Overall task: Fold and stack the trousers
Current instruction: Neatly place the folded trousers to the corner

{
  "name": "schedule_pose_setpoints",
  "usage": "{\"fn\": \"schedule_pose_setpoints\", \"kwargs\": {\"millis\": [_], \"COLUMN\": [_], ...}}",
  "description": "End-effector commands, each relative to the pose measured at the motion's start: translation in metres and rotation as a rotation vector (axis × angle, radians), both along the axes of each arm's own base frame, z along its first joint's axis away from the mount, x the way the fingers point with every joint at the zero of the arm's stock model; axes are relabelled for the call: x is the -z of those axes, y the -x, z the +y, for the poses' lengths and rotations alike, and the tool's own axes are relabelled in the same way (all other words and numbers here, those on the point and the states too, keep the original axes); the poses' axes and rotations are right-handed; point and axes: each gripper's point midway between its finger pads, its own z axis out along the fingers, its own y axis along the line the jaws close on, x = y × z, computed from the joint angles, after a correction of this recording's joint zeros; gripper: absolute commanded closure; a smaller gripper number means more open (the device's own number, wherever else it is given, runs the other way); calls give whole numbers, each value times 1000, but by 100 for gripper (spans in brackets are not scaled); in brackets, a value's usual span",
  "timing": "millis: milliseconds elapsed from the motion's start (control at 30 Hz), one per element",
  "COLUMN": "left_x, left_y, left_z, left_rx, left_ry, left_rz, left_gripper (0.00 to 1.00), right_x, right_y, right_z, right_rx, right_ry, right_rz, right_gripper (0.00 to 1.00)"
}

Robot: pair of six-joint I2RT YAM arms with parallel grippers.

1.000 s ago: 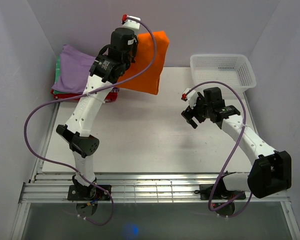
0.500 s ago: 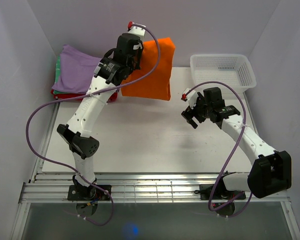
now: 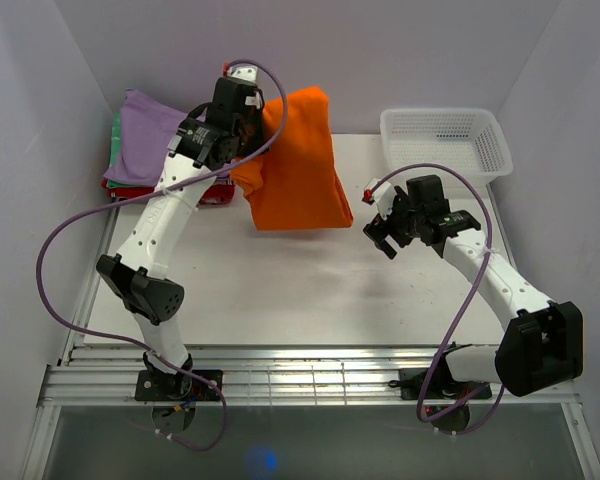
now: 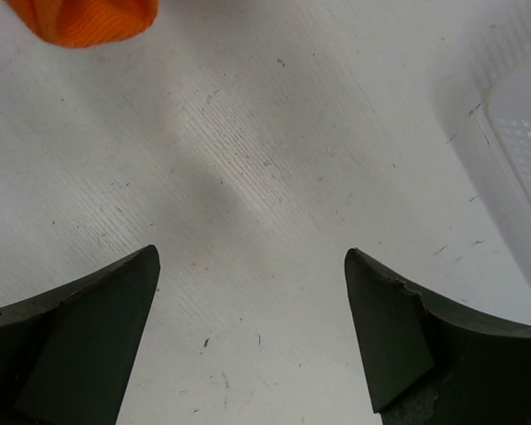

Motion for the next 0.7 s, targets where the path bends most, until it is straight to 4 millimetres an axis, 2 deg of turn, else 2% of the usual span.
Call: {"fn": "schedule_pose_setpoints", "kwargs": {"millis": [0, 33, 100, 167, 200, 233, 267, 300, 400, 433, 467, 500, 533, 567, 600, 633, 667], "left_x": [-104, -100, -110, -106, -112, -112, -106, -105, -84, -65, -52, -45, -7, 9, 24, 40, 51], "left_y": [10, 4, 0, -13, -17, -26, -38, -51, -83, -97, -105, -124, -133, -140, -160, -167, -177], "left_z": [17, 14, 14, 17, 23, 38, 46, 77, 124, 162, 178, 222, 241, 260, 264, 297, 310], "left_rx": [-30, -26, -28, -52, -70, -110, -135, -201, -288, -366, -399, -457, -480, -503, -400, -414, -427], "left_ry": [335, 336, 353, 350, 357, 360, 364, 373, 426, 420, 433, 434, 435, 454, 492, 496, 496], "left_rz": [-199, -188, -211, -211, -233, -241, -233, -242, -209, -190, -173, -218, -158, -155, -173, -169, -153], "left_gripper": [100, 100, 100, 100, 100, 100, 100, 100, 100, 100, 100, 100, 100, 100, 100, 99, 99], "right_x": [-24, -23, -24, -23, -23, -22, -21, -20, -15, -12, -10, -9, -7, -6, -6, -4, -3], "right_y": [-9, -10, -11, -12, -13, -14, -13, -13, -12, -12, -12, -12, -14, -14, -14, -14, -14], "right_z": [-1, -2, -1, -3, -3, -4, -4, -5, -6, -6, -6, -6, -5, -4, -4, -3, -3], "right_rx": [3, 7, 6, 9, 10, 12, 13, 12, 12, 12, 10, 10, 8, 7, 6, 3, 1], "right_ry": [-1, 5, 8, 17, 20, 27, 30, 34, 41, 46, 47, 48, 48, 46, 45, 43, 44], "right_rz": [-52, -49, -51, -47, -48, -48, -44, -41, -31, -25, -21, -18, -11, -7, -5, 2, 6], "right_gripper": [10, 10, 10, 10, 10, 10, 10, 10, 10, 10, 10, 10, 10, 10, 10, 10, 10]}}
